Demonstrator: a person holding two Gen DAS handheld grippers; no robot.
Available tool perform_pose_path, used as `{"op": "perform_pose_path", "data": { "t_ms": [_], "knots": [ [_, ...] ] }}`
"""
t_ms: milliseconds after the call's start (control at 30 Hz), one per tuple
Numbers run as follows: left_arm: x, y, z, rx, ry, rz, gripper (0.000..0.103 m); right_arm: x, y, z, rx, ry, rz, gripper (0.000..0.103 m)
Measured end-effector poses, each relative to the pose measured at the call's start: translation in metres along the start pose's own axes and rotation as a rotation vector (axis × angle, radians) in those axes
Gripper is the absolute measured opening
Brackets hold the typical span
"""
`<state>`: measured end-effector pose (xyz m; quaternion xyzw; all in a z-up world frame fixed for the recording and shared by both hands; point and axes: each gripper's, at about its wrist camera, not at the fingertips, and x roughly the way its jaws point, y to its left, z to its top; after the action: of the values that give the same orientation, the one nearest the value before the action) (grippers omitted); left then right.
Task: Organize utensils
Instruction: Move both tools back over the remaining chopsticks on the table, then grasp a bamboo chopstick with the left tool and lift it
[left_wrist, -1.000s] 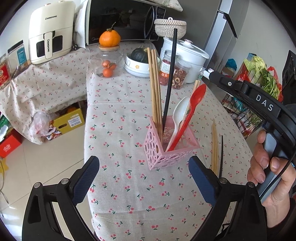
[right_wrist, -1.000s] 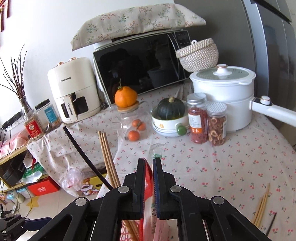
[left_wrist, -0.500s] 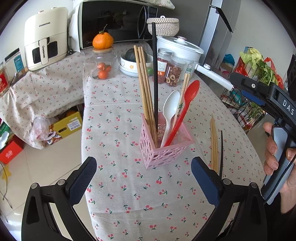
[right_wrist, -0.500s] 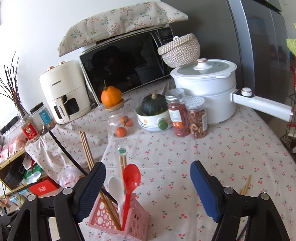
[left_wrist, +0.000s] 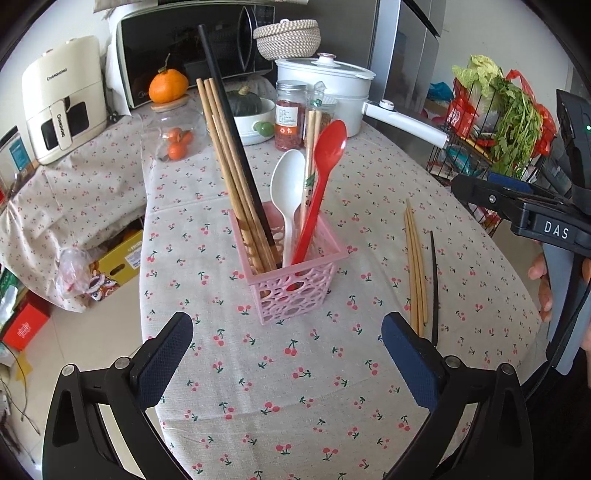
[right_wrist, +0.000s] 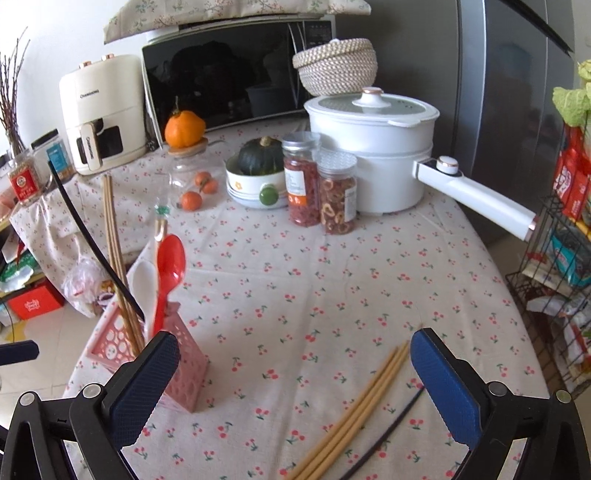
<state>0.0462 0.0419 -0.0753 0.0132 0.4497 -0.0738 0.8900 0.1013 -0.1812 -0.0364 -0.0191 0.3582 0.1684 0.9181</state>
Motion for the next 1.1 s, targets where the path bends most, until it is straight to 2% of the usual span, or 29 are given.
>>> {"op": "perform_pose_path", "data": {
  "t_ms": [167, 267, 467, 600, 800, 933, 1000, 1100],
  "knots": [
    [0.009, -0.024, -0.002, 0.058, 0.014, 0.01, 0.103, 0.004, -0.029, -0.009, 0.053, 0.081, -0.064, 0.103],
    [0.016, -0.042, -0.001, 0.086, 0.026, 0.011, 0.103, 0.009, -0.049, -0.015, 0.106, 0.146, -0.071, 0.103],
    [0.038, -0.086, 0.005, 0.114, 0.056, -0.03, 0.103, 0.016, -0.086, -0.028, 0.197, 0.265, -0.122, 0.103],
    [0.062, -0.116, 0.014, 0.136, 0.126, -0.084, 0.103, 0.02, -0.104, -0.037, 0.215, 0.327, -0.161, 0.103],
    [0.111, -0.148, 0.042, 0.099, 0.238, -0.084, 0.103, 0.025, -0.132, -0.044, 0.255, 0.391, -0.2, 0.103],
    [0.136, -0.154, 0.06, 0.059, 0.251, -0.029, 0.103, 0.031, -0.154, -0.051, 0.308, 0.45, -0.23, 0.103],
    [0.146, -0.154, 0.069, 0.033, 0.244, -0.009, 0.1, 0.035, -0.164, -0.053, 0.336, 0.467, -0.229, 0.103],
    [0.163, -0.15, 0.079, -0.005, 0.25, -0.014, 0.084, 0.04, -0.174, -0.054, 0.361, 0.486, -0.231, 0.103]
  ]
}}
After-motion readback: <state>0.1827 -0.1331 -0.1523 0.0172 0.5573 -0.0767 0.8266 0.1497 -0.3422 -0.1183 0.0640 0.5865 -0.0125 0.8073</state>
